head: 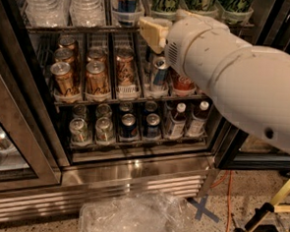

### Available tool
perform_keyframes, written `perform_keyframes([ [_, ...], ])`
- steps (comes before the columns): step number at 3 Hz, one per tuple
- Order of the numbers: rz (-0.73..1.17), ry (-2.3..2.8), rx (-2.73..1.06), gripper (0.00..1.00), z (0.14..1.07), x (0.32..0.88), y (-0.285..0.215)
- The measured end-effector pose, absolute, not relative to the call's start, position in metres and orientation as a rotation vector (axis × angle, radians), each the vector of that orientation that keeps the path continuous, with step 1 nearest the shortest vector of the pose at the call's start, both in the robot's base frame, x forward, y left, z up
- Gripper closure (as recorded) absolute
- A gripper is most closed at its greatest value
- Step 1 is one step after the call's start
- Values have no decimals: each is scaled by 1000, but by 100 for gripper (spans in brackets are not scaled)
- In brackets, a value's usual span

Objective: Pick green can from top shelf of fridge

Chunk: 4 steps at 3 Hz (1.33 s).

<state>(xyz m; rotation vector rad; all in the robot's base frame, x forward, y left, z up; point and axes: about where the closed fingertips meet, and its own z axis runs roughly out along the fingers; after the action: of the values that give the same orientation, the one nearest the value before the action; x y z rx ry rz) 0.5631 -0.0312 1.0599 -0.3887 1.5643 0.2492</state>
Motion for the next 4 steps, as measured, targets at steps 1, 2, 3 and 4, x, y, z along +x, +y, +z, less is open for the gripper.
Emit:
perform_keyframes([
  [1,241,1551,-385,45,1058,572,-30],
  [2,218,1532,-361,43,1058,585,-35],
  [3,196,1510,-338,41,1062,602,-38],
  [4,174,1490,-319,28,1067,622,-37],
])
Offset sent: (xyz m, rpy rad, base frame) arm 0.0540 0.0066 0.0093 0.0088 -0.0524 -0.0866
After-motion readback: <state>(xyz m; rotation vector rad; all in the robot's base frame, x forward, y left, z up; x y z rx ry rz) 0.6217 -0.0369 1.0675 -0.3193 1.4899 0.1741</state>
